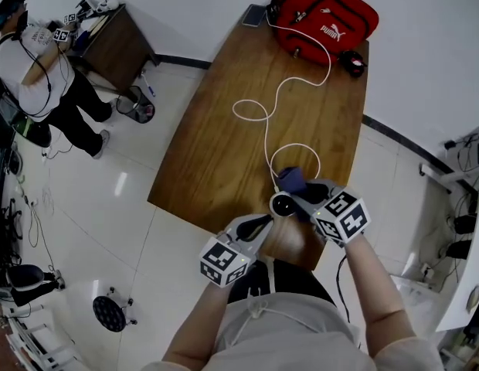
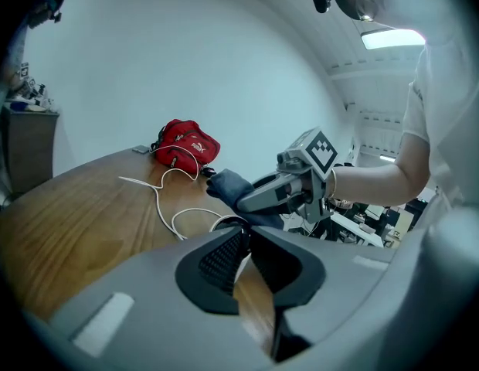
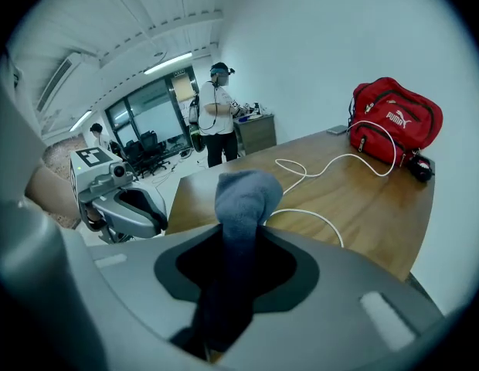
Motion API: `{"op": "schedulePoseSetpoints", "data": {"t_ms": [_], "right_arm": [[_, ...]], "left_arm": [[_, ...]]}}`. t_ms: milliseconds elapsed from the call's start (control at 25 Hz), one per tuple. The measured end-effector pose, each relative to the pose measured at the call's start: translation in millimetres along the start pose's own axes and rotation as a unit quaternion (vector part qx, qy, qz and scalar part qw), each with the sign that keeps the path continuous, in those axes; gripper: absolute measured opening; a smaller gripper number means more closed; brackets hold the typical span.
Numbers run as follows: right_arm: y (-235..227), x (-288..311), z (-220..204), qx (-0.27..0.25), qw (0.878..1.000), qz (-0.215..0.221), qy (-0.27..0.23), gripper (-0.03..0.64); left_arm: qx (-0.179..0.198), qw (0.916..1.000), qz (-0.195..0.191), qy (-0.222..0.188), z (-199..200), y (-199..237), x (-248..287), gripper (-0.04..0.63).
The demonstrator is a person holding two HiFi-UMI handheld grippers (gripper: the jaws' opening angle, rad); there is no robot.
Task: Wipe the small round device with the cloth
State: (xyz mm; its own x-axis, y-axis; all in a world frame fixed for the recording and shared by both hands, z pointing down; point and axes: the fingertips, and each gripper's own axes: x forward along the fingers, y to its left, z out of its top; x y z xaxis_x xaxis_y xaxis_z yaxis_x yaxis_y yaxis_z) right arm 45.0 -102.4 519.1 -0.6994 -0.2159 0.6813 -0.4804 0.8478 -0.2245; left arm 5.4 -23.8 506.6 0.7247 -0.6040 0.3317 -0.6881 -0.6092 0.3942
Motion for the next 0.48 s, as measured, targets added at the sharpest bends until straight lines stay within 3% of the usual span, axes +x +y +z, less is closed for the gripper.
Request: {"op": "schedulePoseSetpoints", "data": {"t_ms": [240,360,480], "right_arm": [[-16.4,-3.0,-27.5,0.054,0.998,-0.003,0.008,0.11],[-19.1,-7.3,-40.1,0.067,0.998,-0.003,0.011,0.11],[-23.3,-9.1,-46.3,0.063,0.998,-0.015,0.008,0.11]], "left_arm": [[0.073,0.9966,0.032,0.021,-6.6,9.3,19.6,0.295],[0.102,0.9932,0.042,0.036,-12.0,13.0,32.7,0.397],[0.102,0.9929,0.045,0.042,-19.3,19.2,47.4,0.45]]}}
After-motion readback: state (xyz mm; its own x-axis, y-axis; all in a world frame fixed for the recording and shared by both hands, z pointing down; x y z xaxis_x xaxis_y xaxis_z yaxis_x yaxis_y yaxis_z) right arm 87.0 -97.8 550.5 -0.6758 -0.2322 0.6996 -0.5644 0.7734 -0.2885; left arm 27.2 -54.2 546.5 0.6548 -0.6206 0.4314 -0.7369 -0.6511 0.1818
